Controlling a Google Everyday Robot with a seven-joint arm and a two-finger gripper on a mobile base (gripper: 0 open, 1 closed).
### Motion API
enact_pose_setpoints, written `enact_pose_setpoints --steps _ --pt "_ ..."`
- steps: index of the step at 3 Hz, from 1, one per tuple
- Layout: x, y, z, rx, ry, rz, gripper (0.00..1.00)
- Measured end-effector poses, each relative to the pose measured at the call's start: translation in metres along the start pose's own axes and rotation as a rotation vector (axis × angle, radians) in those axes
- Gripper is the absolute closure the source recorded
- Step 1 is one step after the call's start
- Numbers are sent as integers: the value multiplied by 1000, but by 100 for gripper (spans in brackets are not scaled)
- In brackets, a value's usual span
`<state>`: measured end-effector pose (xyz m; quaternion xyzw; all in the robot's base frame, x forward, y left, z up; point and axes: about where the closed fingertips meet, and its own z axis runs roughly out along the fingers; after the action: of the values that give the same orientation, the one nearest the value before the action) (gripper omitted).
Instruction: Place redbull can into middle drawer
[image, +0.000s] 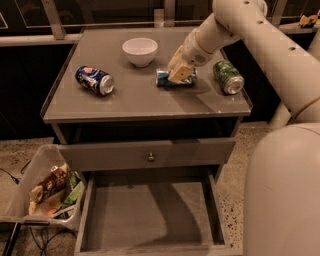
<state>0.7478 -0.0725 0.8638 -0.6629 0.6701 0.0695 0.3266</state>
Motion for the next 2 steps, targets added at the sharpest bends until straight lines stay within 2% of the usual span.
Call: enact_pose_setpoints --steps 1,2 --pt "-1 19 -28 59 4 -9 100" --pt "-5 49 -54 102 7 -17 100"
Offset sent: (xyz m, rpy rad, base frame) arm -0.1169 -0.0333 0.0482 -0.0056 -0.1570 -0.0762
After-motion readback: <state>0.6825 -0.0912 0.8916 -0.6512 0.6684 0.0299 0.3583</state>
